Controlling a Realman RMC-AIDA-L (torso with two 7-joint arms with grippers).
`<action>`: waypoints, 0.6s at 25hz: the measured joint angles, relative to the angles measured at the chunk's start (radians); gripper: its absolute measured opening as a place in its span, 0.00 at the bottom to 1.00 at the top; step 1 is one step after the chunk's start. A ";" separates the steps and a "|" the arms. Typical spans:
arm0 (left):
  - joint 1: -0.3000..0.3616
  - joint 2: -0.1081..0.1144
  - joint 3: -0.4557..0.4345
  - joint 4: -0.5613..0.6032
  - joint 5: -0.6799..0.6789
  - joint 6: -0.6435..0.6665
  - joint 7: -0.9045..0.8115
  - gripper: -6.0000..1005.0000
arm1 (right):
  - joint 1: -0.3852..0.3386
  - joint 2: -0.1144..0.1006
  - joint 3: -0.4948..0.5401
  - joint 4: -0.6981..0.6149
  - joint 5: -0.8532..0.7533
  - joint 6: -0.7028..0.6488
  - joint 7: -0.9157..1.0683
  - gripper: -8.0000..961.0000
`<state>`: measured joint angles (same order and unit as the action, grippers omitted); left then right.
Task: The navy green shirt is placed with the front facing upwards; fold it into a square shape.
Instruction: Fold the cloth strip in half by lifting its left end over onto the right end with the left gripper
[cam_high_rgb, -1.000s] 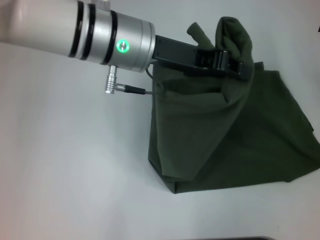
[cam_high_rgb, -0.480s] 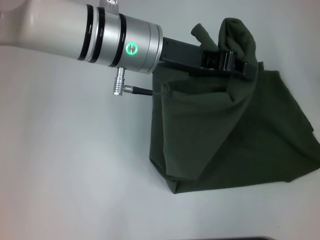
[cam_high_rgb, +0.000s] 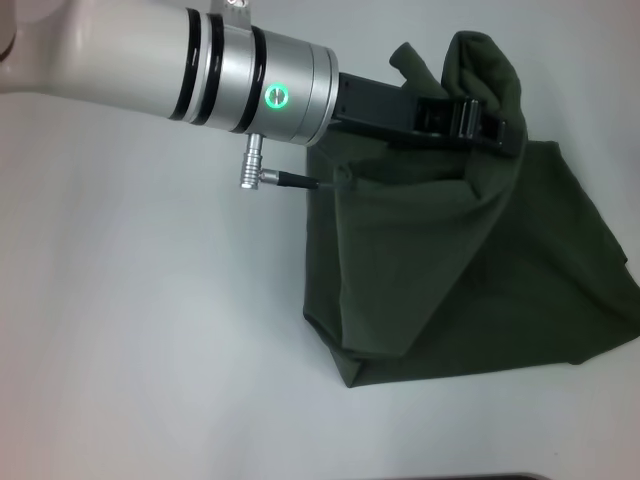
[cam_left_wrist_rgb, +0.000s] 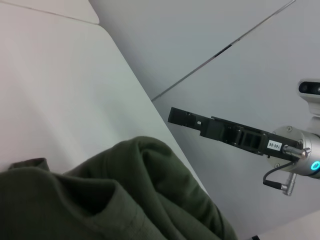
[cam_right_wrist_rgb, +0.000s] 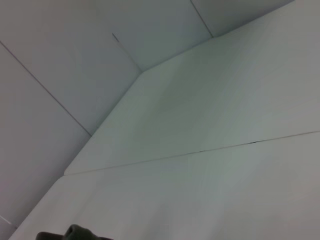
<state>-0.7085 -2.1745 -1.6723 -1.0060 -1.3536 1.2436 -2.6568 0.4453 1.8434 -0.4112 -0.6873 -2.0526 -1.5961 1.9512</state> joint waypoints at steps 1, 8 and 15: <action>0.000 0.000 0.002 0.000 -0.001 -0.003 0.000 0.12 | 0.000 0.000 0.000 0.000 0.000 0.000 0.000 0.96; 0.001 -0.001 0.010 0.019 -0.029 -0.018 0.010 0.13 | 0.000 0.000 0.002 0.000 0.000 -0.003 0.000 0.96; 0.000 0.001 0.012 0.068 -0.105 -0.004 0.092 0.13 | 0.000 -0.001 0.006 0.000 0.000 -0.005 0.000 0.96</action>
<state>-0.7084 -2.1737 -1.6599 -0.9383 -1.4587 1.2393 -2.5644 0.4449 1.8427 -0.4055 -0.6872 -2.0524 -1.6014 1.9512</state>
